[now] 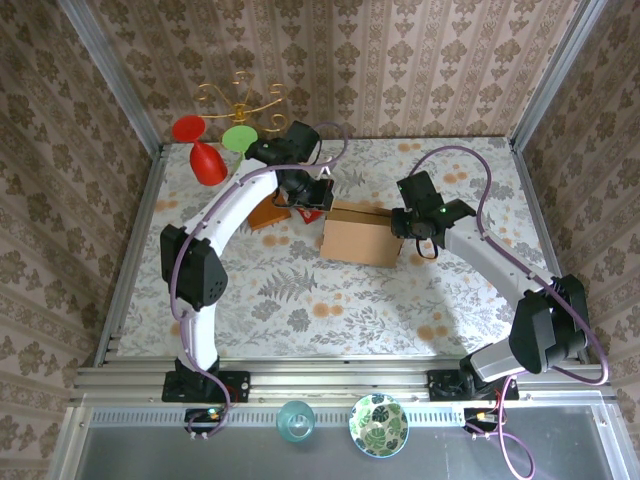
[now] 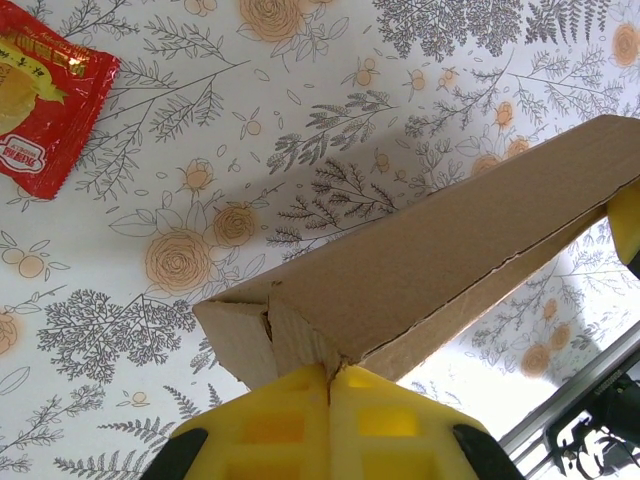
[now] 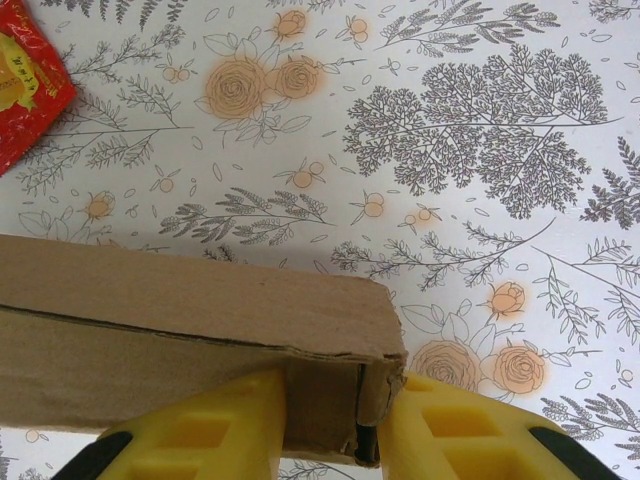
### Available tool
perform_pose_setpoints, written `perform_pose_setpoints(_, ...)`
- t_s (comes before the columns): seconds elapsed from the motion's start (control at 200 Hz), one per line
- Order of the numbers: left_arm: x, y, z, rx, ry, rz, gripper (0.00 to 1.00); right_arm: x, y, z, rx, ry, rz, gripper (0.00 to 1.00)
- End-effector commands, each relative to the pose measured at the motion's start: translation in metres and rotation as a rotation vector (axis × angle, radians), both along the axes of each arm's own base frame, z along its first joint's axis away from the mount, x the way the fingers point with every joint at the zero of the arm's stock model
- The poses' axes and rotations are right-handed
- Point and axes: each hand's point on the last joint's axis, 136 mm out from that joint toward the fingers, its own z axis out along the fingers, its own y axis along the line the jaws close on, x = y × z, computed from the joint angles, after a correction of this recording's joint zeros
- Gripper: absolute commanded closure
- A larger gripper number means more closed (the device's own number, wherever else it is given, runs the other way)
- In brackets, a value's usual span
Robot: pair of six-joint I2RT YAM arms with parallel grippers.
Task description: Fold the paper box
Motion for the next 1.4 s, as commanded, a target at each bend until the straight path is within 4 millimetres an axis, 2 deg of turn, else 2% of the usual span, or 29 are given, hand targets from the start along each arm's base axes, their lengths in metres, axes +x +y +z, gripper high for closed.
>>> perform_pose_setpoints(0.0,0.001,-0.017,0.015,-0.087,0.01,-0.015,0.93,-0.025,0.005,-0.037,-0.058,0.157,0.066,0.69)
perform_pose_setpoints(0.415,0.002,-0.017,0.015,-0.088,0.024,-0.017,0.93,-0.025,0.007,-0.038,-0.078,0.16,0.079,0.69)
perform_pose_setpoints(0.935,-0.004,-0.004,-0.006,-0.066,-0.024,-0.017,0.94,-0.023,0.008,-0.033,-0.069,0.15,0.07,0.69)
perform_pose_setpoints(1.395,-0.01,0.005,-0.014,-0.085,-0.087,0.001,0.94,-0.024,0.007,-0.028,-0.062,0.132,0.065,0.69)
